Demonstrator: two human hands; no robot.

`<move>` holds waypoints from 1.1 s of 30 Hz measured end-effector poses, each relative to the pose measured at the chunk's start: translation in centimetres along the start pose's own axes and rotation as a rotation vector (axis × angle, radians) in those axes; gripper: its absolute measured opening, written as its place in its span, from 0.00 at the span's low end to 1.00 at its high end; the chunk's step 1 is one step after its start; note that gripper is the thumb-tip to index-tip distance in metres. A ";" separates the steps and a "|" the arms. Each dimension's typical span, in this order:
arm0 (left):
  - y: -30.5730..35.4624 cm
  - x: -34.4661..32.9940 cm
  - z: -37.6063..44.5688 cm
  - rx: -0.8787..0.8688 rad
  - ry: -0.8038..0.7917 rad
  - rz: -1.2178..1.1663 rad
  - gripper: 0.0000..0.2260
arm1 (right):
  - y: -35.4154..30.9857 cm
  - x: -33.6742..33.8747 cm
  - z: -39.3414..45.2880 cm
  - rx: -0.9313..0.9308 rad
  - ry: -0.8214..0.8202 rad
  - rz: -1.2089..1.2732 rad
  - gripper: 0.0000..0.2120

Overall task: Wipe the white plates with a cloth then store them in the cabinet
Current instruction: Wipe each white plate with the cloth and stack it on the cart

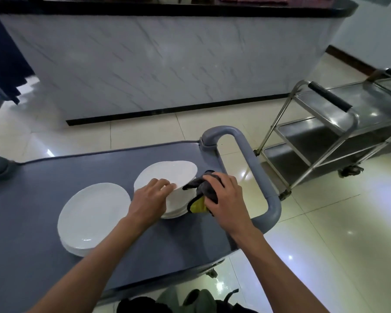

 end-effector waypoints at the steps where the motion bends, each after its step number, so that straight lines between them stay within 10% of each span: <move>1: 0.2 -0.4 -0.2 -0.007 -0.028 0.010 0.21 | 0.3 0.0 0.0 -0.001 0.002 0.007 0.25; 14: -0.1 -2.3 -2.3 -0.041 -0.295 0.058 0.17 | 2.7 -1.1 -0.7 -0.024 -0.032 0.093 0.26; 33: -2.9 -1.8 -5.1 0.045 -0.111 -0.137 0.15 | -2.4 -2.2 2.4 0.057 -0.023 0.182 0.27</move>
Point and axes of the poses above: each hand's wrist, its own z-axis towards the middle knuckle, its own x-axis out of the back of the hand, y = z × x, the point moved 2 cm from there along z, towards the middle knuckle, and after that the axes turned 9 degrees about -z, right-handed, at the moved point
